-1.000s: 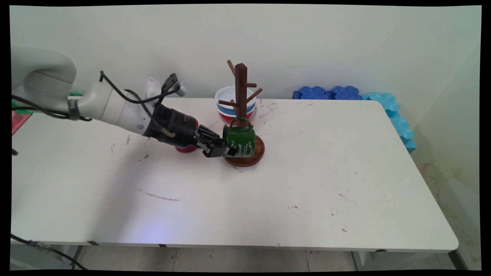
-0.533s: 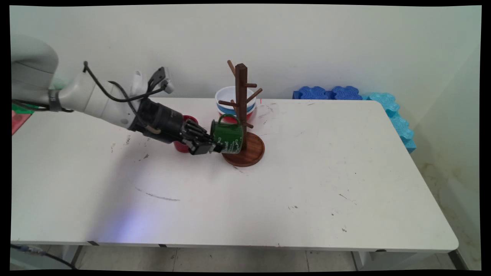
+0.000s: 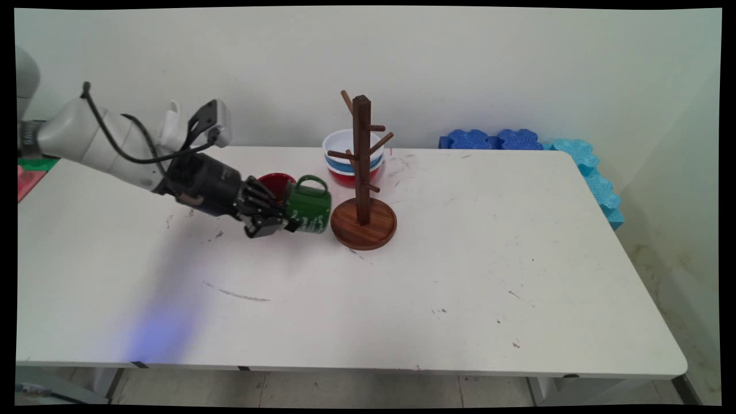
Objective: Place the picked object on the table
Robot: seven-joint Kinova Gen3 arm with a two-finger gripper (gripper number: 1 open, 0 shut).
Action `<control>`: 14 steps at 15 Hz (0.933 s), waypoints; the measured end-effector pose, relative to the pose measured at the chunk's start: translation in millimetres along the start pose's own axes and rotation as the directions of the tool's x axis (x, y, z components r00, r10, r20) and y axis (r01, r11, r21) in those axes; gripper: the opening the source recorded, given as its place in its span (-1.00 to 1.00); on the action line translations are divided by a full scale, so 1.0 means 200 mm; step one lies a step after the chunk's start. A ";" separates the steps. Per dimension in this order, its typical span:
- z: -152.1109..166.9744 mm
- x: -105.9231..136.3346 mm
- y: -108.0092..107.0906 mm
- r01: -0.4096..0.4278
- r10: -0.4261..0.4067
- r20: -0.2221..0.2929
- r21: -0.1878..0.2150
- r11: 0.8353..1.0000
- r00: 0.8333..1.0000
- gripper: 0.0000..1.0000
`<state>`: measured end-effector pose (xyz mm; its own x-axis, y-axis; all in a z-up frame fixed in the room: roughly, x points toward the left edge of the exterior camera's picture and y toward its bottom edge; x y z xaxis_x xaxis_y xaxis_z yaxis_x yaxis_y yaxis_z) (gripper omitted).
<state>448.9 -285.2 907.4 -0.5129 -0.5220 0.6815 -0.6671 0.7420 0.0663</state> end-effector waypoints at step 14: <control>-0.19 -0.19 -0.01 -0.190 0.163 0.228 0.101 0.977 0.960 -1.00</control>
<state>491.1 -250.6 909.0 -0.7241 -0.4759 0.4991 -0.6087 0.7812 -0.1383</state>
